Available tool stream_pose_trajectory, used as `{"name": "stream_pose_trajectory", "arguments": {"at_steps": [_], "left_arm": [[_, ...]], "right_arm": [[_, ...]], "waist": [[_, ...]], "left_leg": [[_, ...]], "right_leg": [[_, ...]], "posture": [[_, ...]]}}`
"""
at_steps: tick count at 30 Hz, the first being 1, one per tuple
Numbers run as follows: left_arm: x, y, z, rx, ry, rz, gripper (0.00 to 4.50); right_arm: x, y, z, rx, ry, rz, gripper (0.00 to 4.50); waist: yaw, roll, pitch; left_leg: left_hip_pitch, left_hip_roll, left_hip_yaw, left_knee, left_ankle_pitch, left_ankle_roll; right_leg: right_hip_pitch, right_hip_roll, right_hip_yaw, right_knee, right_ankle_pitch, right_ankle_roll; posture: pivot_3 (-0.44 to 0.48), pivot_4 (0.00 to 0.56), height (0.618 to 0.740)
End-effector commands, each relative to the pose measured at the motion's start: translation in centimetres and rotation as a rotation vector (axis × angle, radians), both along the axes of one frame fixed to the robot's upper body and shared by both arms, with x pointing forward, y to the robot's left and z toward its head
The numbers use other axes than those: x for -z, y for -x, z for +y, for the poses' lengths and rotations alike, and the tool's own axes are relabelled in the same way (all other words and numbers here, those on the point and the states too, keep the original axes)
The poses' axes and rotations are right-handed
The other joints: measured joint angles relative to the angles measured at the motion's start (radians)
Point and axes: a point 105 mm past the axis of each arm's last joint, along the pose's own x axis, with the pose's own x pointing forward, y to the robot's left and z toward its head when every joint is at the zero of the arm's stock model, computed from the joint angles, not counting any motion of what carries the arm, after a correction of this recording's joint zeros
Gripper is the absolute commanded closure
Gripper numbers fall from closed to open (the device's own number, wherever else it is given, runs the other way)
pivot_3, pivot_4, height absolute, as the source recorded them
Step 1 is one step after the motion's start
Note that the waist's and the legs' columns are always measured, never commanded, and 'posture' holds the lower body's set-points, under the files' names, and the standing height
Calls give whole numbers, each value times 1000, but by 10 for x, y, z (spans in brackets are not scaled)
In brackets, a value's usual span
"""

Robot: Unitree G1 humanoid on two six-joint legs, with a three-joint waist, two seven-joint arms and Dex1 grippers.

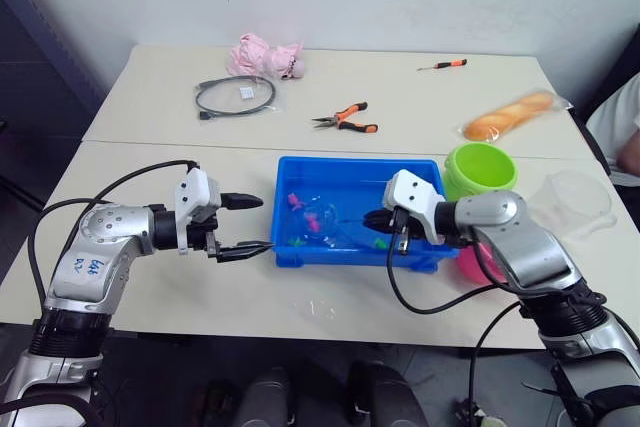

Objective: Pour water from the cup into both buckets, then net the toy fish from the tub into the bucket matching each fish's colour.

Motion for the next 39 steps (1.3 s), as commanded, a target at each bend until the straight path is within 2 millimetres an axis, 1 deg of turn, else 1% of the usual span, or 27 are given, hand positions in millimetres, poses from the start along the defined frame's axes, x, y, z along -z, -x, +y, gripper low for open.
{"name": "stream_pose_trajectory", "arguments": {"at_steps": [1, 4, 6, 9, 11, 14, 16, 17, 19, 20, 22, 23, 24, 27, 32, 34, 39], "left_arm": [[-7, 1, 2, -3, -1, -40, 22], [-8, 0, 1, 0, 2, -47, 22], [-14, 1, -3, 14, 32, -64, 22], [-20, 1, -8, 33, 62, -77, 22], [-25, 0, -14, 42, 98, -64, 22], [-30, -5, -24, 54, 131, -57, 22], [-32, -6, -29, 65, 136, -61, 22], [-33, -7, -34, 84, 138, -65, 22], [-35, -8, -42, 113, 144, -71, 22], [-36, -9, -45, 121, 148, -73, 22], [-38, -11, -49, 144, 162, -69, 22], [-38, -12, -51, 157, 164, -66, 22], [-36, -13, -54, 173, 163, -61, 22], [-35, -15, -64, 216, 171, -51, 22], [-34, -14, -78, 282, 190, -39, 22], [-34, -14, -82, 309, 198, -34, 22], [-35, -13, -91, 358, 216, -27, 22]], "right_arm": [[-17, 6, -5, -8, -58, -17, 4500], [-22, 7, -11, 4, -73, -18, 4500], [-30, 11, -21, 12, -65, -53, 4500], [-39, 15, -31, 26, -71, -97, 4500], [-44, 20, -41, 69, -88, -122, 4500], [-37, 27, -55, 122, -91, -135, 4500], [-32, 29, -60, 141, -81, -152, 4500], [-27, 33, -69, 148, -25, -197, 4500], [-22, 45, -76, 95, 50, -261, 4500], [-23, 50, -78, 89, 34, -270, 4500], [-41, 55, -85, 215, -148, -265, 4500], [-45, 59, -90, 258, -195, -262, 4500], [-46, 67, -94, 279, -202, -273, 4500], [-46, 84, -106, 352, -198, -301, 4500], [-56, 109, -123, 437, -224, -351, 4500], [-60, 123, -135, 484, -211, -378, 4500], [-62, 152, -170, 635, -133, -409, 4500]], "waist": [[0, 0, 0], [0, 0, 0], [1, 0, 0], [4, 0, 0], [6, 0, 0], [14, 0, 0], [17, 0, 0], [17, 0, 0], [24, 0, 0], [26, 0, 0], [26, 0, 0], [26, 0, 0], [27, 0, 0], [29, 0, 0], [28, 0, 0], [28, 0, 0], [26, 0, 0]], "left_leg": [[0, 0, 0, 0, 0, 0], [0, 0, 0, 0, 0, 0], [0, 0, 0, 0, 0, 0], [-1, 0, 0, 0, 0, 0], [-1, 0, 0, 0, 0, 0], [-1, 0, -1, 0, 0, 0], [-1, 0, -1, 0, 0, 0], [-1, -1, 0, 0, 0, 0], [0, -1, 0, 0, 0, 0], [-1, -1, 1, -1, 0, 0], [-1, -1, 1, 0, 0, 0], [-1, -1, 1, 0, 0, 1], [-1, -1, 1, 0, 1, 0], [1, -1, 0, -1, 1, 0], [1, -2, 0, -1, 1, 1], [1, -1, 0, -1, 1, 1], [2, -1, 1, -1, 1, 1]], "right_leg": [[0, 0, 0, 0, 0, 0], [0, 0, 0, 0, 0, 0], [0, 0, 0, 0, 0, 0], [0, 0, 0, -1, 0, 0], [0, 0, 0, -1, 0, 0], [0, 0, -1, -1, 0, 0], [0, 0, -1, -1, 0, 0], [0, 0, 0, -1, 0, 0], [0, 0, 0, -1, 0, 0], [0, 0, 0, -1, 0, 1], [0, 1, 0, -1, 0, 1], [0, 1, 0, -1, 1, 1], [0, 1, 0, -1, 1, 1], [2, 1, -1, -1, 1, 1], [2, 1, 1, -2, 1, 2], [3, 1, 1, -2, 1, 2], [3, 1, 1, -2, 1, 2]], "posture": [[0, 150, 740], [0, 150, 740], [0, 150, 740], [0, 150, 740], [0, 150, 740], [0, 150, 740], [0, 150, 740], [0, 150, 740], [0, 150, 740], [0, 150, 740], [0, 150, 740], [0, 150, 740], [0, 150, 740], [0, 150, 740], [0, 150, 740], [0, 150, 740], [0, 150, 740]]}}
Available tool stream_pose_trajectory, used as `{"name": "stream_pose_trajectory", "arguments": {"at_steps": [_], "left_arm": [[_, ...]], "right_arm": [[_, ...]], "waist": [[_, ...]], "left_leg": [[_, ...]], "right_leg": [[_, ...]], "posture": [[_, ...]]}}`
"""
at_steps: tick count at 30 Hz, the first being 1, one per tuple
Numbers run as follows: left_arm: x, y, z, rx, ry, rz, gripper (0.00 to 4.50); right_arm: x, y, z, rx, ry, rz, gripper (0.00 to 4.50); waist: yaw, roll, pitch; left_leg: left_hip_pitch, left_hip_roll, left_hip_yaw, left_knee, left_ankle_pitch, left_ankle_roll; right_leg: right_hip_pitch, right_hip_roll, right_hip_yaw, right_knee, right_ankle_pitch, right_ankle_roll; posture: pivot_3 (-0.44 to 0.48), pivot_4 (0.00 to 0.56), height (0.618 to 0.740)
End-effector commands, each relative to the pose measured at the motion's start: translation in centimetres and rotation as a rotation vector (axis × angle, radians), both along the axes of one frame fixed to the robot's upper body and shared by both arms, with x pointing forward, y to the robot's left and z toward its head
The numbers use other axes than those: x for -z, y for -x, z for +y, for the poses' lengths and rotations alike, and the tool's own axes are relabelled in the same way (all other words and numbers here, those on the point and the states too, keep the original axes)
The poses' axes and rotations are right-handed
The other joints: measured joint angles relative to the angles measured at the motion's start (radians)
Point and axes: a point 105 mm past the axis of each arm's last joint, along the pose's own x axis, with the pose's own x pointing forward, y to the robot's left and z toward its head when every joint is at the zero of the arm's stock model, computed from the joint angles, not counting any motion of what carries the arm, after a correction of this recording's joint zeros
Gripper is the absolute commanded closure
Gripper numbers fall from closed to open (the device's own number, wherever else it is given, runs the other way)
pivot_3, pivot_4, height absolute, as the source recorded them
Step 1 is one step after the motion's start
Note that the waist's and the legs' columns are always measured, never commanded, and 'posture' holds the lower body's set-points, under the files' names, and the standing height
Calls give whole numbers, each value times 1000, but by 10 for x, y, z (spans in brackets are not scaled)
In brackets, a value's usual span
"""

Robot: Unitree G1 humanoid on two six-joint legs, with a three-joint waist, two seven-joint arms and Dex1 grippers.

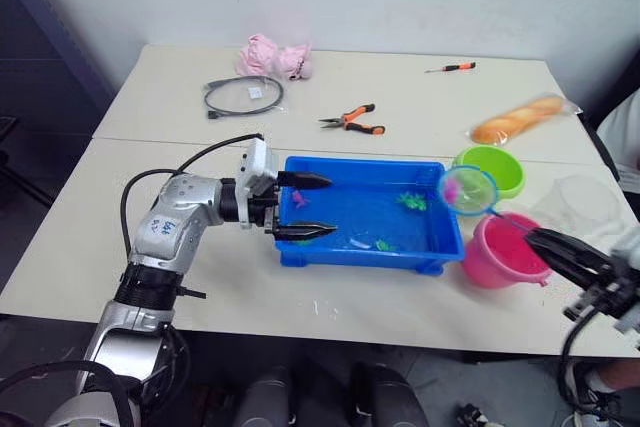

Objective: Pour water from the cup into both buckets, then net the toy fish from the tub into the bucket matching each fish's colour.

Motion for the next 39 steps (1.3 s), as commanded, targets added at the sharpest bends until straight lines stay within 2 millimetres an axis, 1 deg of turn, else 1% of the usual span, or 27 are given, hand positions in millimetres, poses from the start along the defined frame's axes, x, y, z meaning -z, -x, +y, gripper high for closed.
{"name": "stream_pose_trajectory", "arguments": {"at_steps": [1, 5, 8, 9, 12, 14, 16, 17, 19, 20, 23, 27, 32, 36, 39], "left_arm": [[-7, 2, -8, 49, 15, -32, 22], [-7, 2, -13, 67, 31, -29, 22], [-6, 1, -16, 71, 37, -29, 22], [-6, 1, -17, 71, 41, -28, 22], [-5, -1, -17, 58, 53, -23, 22], [-2, -2, -15, 46, 49, -27, 22], [-1, -2, -12, 26, 54, -33, 22], [-1, -2, -11, 19, 57, -32, 22], [0, 0, -10, 10, 58, -31, 22], [2, 1, -10, 7, 53, -33, 22], [2, 2, -10, -1, 50, -41, 22], [2, 1, -6, -19, 48, -51, 22], [3, 2, -6, -27, 51, -50, 22], [3, 4, -7, -29, 54, -48, 22], [3, 4, -7, -32, 63, -42, 22]], "right_arm": [[-13, 22, -21, 104, 66, -64, 4500], [-7, 40, -48, 243, 144, -93, 4500], [4, 45, -60, 301, 219, -105, 4500], [10, 44, -65, 324, 293, -117, 4500], [25, 42, -64, 295, 447, -150, 4500], [30, 40, -66, 316, 487, -181, 4500], [45, 41, -63, 273, 610, -159, 4500], [48, 41, -63, 273, 650, -173, 4500], [48, 42, -68, 351, 663, -220, 4500], [48, 40, -64, 326, 747, -244, 4500], [50, 33, -57, 271, 897, -301, 4500], [49, 28, -57, 230, 1128, -368, 4500], [48, 21, -52, 175, 1238, -443, 4500], [55, 22, -55, 141, 1266, -419, 4500], [53, 22, -51, 126, 1280, -446, 4500]], "waist": [[-1, 0, 0], [-1, 0, 0], [-2, 0, 0], [-3, 0, 0], [-3, 0, 0], [-4, 1, 0], [-3, 1, 0], [-3, 1, 0], [-3, 1, 0], [-3, 1, 0], [-5, 1, 0], [-3, 1, 0], [-4, 1, 0], [-4, 1, 0], [-4, 1, 0]], "left_leg": [[0, 0, 0, 0, 0, 0], [1, 0, 1, 0, 0, 0], [1, 0, 1, 0, -1, 0], [1, 0, 2, 0, -1, 0], [2, 0, 2, -1, -1, 0], [2, 0, 3, -1, -1, 0], [2, 0, 3, -1, -1, -1], [2, 0, 3, -1, 0, -1], [2, 0, 3, -1, 0, -1], [2, 0, 3, -1, 0, -1], [2, 0, 3, 0, 0, -2], [2, 0, 3, 0, 0, -2], [2, 0, 3, -1, 0, -3], [2, 0, 2, -1, 1, -3], [2, 0, 2, -1, 1, -3]], "right_leg": [[0, 0, 1, 0, 0, 0], [0, 0, 1, -1, 0, 0], [0, 0, 2, -3, 0, 0], [0, 0, 2, -2, 0, 0], [-1, 0, 2, -2, 0, 0], [-1, 0, 3, -2, 0, 0], [-2, 0, 3, -1, 0, 0], [-2, 0, 3, -1, 0, 0], [-1, 0, 3, -1, 0, 0], [-1, 0, 3, -1, 0, 0], [-1, -1, 4, -1, 0, 0], [-1, -1, 4, -1, 0, -1], [-2, 0, 4, -1, -1, -1], [-1, 0, 4, -1, -1, -1], [-1, 0, 4, -1, -1, -1]], "posture": [[0, 150, 740], [0, 150, 740], [0, 150, 740], [0, 150, 740], [0, 150, 740], [0, 150, 740], [0, 150, 740], [0, 150, 740], [0, 150, 740], [0, 150, 740], [0, 150, 740], [0, 150, 740], [0, 150, 740], [0, 150, 740], [0, 150, 740]]}}
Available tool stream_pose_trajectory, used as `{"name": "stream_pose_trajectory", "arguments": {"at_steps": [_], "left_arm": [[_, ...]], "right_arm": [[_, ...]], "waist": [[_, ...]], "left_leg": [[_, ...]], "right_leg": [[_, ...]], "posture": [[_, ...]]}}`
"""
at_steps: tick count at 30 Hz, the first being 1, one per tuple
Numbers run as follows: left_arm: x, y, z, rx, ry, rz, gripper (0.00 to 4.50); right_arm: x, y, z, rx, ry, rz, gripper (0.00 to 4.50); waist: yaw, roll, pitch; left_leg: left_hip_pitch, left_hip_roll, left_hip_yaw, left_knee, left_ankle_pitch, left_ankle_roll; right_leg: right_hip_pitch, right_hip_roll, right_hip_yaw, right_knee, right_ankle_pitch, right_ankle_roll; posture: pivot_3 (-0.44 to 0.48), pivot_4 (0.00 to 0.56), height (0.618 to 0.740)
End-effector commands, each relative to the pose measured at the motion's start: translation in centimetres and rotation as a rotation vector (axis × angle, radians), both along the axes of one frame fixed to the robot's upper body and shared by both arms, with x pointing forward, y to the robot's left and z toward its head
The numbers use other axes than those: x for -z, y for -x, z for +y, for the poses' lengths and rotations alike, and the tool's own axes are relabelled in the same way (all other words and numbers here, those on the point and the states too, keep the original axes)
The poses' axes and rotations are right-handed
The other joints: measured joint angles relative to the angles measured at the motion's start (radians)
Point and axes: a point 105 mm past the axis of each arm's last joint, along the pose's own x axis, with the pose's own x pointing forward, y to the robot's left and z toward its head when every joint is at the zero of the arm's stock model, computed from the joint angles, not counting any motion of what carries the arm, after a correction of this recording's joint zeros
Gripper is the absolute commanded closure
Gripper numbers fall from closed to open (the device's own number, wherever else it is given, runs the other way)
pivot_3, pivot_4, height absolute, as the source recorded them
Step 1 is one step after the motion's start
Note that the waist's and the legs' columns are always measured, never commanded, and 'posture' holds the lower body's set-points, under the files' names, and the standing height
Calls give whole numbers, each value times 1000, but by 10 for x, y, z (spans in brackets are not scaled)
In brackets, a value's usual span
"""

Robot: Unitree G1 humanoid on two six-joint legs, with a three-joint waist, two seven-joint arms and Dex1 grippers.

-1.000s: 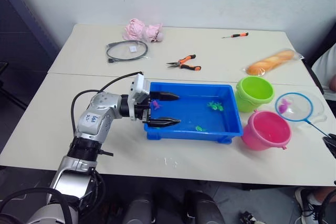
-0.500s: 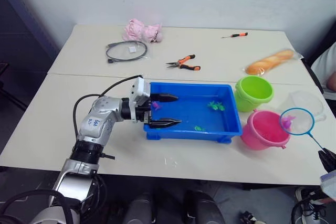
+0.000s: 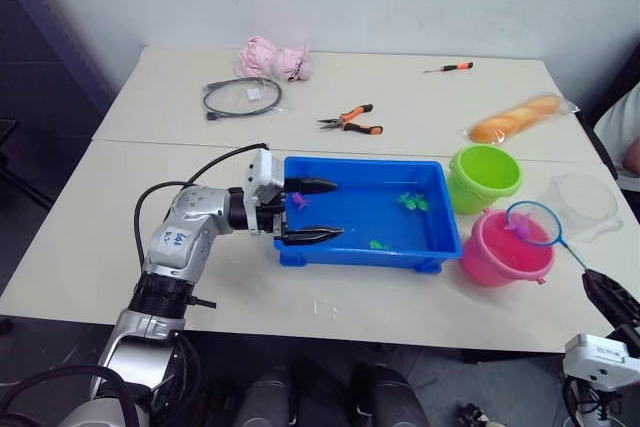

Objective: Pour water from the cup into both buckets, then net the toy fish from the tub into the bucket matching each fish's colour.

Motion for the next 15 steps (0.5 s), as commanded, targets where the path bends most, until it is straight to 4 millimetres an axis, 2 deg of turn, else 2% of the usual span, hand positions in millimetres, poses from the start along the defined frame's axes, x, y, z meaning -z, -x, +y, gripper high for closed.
{"name": "stream_pose_trajectory", "arguments": {"at_steps": [1, 3, 7, 9, 10, 13, 15], "left_arm": [[-8, 3, 1, 1, 24, -31, 22], [-8, 3, 1, 1, 25, -30, 22], [-8, 3, 0, 0, 26, -32, 22], [-8, 4, -1, 5, 28, -28, 22], [-7, 4, -2, 10, 23, -31, 22], [-8, 3, -1, 4, 24, -34, 22], [-8, 3, 0, 4, 22, -31, 22]], "right_arm": [[-4, 1, 6, -31, 22, -15, 4500], [-2, 1, 9, -39, 24, -14, 4500], [-13, 1, -8, 58, 32, -78, 4500], [-1, 1, 11, -30, 24, -17, 4500], [-1, 2, 14, -34, 21, -16, 4500], [-9, 2, 8, 19, 17, -56, 4500], [-11, 3, 13, -3, -8, -55, 4500]], "waist": [[0, 0, 0], [0, 0, 0], [-1, 0, 0], [-1, 0, 0], [-1, 0, 0], [-1, 0, 0], [-1, 0, 0]], "left_leg": [[0, 0, 0, 0, 0, 0], [0, 0, 0, 0, 0, 0], [0, 0, 0, 0, 0, 0], [0, 0, 0, 0, 0, 0], [0, 0, 0, 0, 0, 0], [0, 0, -1, 0, 0, 0], [0, 0, 0, 0, 0, 0]], "right_leg": [[0, 0, 0, 0, 0, 0], [0, 0, 0, 0, 0, 0], [0, 0, 0, 0, 0, 0], [0, 0, 0, 0, 0, 0], [0, 0, 0, 0, 0, 0], [0, 0, 0, 0, 0, -1], [0, 0, 0, 0, 0, -1]], "posture": [[0, 150, 740], [0, 150, 740], [0, 150, 740], [0, 150, 740], [0, 150, 740], [0, 150, 740], [0, 150, 740]]}}
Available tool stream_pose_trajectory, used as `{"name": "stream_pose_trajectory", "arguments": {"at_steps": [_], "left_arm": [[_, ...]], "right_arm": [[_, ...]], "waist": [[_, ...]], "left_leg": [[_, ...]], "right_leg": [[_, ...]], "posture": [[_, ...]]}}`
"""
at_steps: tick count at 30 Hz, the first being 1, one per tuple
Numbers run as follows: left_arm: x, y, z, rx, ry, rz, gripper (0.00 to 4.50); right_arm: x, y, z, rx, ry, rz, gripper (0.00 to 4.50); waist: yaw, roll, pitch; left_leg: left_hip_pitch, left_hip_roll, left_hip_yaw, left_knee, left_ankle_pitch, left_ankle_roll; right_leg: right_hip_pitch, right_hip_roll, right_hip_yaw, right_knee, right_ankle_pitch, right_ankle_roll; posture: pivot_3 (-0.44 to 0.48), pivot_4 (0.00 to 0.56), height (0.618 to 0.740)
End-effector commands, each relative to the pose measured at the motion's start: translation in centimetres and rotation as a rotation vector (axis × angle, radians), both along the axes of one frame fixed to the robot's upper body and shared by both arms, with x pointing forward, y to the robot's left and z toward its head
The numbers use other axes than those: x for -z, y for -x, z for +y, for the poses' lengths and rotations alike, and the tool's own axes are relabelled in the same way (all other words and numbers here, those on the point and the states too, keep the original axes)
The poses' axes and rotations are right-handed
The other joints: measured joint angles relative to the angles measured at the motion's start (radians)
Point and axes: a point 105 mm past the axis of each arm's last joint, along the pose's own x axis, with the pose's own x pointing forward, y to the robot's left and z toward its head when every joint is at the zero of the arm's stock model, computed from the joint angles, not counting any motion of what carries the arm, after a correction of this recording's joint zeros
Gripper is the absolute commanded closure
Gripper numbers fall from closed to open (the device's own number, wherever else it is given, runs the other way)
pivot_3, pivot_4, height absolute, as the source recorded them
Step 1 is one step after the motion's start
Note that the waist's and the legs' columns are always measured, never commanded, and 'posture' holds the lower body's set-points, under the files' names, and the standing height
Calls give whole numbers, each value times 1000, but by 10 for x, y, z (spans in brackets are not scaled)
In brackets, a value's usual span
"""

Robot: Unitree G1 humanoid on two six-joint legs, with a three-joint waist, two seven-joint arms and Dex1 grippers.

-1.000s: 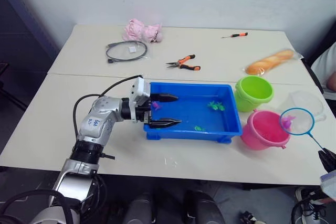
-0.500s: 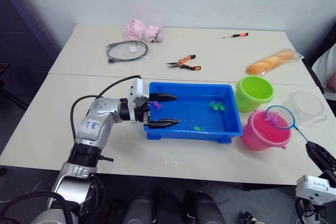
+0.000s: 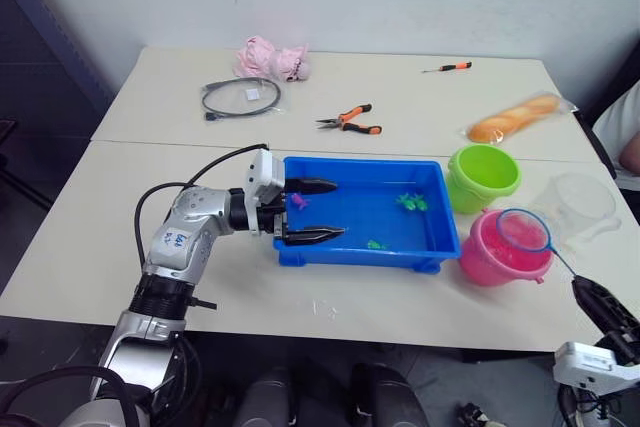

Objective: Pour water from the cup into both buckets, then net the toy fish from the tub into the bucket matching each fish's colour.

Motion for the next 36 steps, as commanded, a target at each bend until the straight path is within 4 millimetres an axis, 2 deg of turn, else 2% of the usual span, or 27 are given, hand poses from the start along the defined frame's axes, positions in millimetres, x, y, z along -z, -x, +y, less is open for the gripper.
{"name": "stream_pose_trajectory", "arguments": {"at_steps": [1, 5, 9, 11, 15, 17, 19, 21, 26, 28, 30, 36], "left_arm": [[-9, 4, 0, 11, 16, -42, 22], [-8, 1, 12, -26, 0, -44, 22], [-7, 0, 28, -73, -16, -56, 22], [-9, -1, 37, -104, -19, -65, 22], [-11, -3, 56, -187, -42, -82, 22], [-13, -6, 69, -259, -76, -98, 22], [-16, -7, 79, -307, -101, -114, 22], [-19, -4, 86, -325, -119, -106, 22], [-11, 1, 105, -390, -200, -81, 22], [-12, 3, 105, -403, -196, -75, 22], [-14, 5, 102, -405, -191, -71, 22], [-17, 5, 96, -411, -205, -69, 22]], "right_arm": [[-18, 2, 4, -6, -31, -54, 4500], [-56, -8, 9, -25, -229, -149, 4500], [-76, -27, 52, -257, -617, -34, 4500], [-88, -36, 71, -363, -730, 21, 4500], [-80, -51, 116, -522, -1069, 397, 4500], [-70, -65, 128, -460, -1200, 563, 4500], [-57, -72, 138, -396, -1218, 690, 4500], [-46, -87, 140, -278, -1197, 722, 4500], [-26, -117, 153, -160, -1187, 806, 4500], [-15, -133, 154, -141, -1079, 790, 4500], [-7, -143, 156, -122, -1048, 798, 4500], [0, -173, 191, -187, -986, 812, 4500]], "waist": [[0, 0, 0], [-6, 0, 0], [-20, 0, 0], [-23, 0, 0], [-21, -1, 0], [-19, -1, 0], [-18, -1, 1], [-7, -1, 1], [-7, -1, 1], [-7, -1, 1], [0, -1, 1], [-10, -1, 1]], "left_leg": [[0, 0, 0, 0, 0, 0], [0, 0, 0, 0, 0, 0], [1, 1, 0, 0, 0, 0], [2, 2, -1, 0, 0, 0], [1, 2, -2, 1, 0, 1], [0, 2, -4, 1, 0, 1], [-1, 2, -4, 2, 0, 2], [-2, 1, -5, 2, 0, 3], [-3, 1, -5, 2, -1, 3], [-3, 1, -5, 2, -1, 3], [-5, 0, -5, 2, -1, 3], [-6, 0, -3, 2, 0, 3]], "right_leg": [[0, 0, 0, 0, 0, 0], [0, 0, 0, 0, 0, 0], [1, 0, 0, 1, 0, 0], [1, 1, -1, 1, 0, 0], [1, 0, -2, 1, 0, 0], [1, 0, -3, 1, 0, 0], [1, -1, -3, 1, 0, 0], [1, -2, -4, 0, 0, 0], [0, -3, -4, -1, 0, 0], [-1, -3, -4, -1, 0, 0], [-2, -3, -5, -1, 0, 0], [-3, -2, -5, 1, 0, 0]], "posture": [[0, 150, 740], [0, 150, 740], [0, 150, 740], [0, 150, 740], [0, 150, 740], [0, 150, 740], [0, 150, 740], [0, 150, 740], [0, 150, 740], [0, 150, 740], [0, 150, 740], [0, 150, 740]]}}
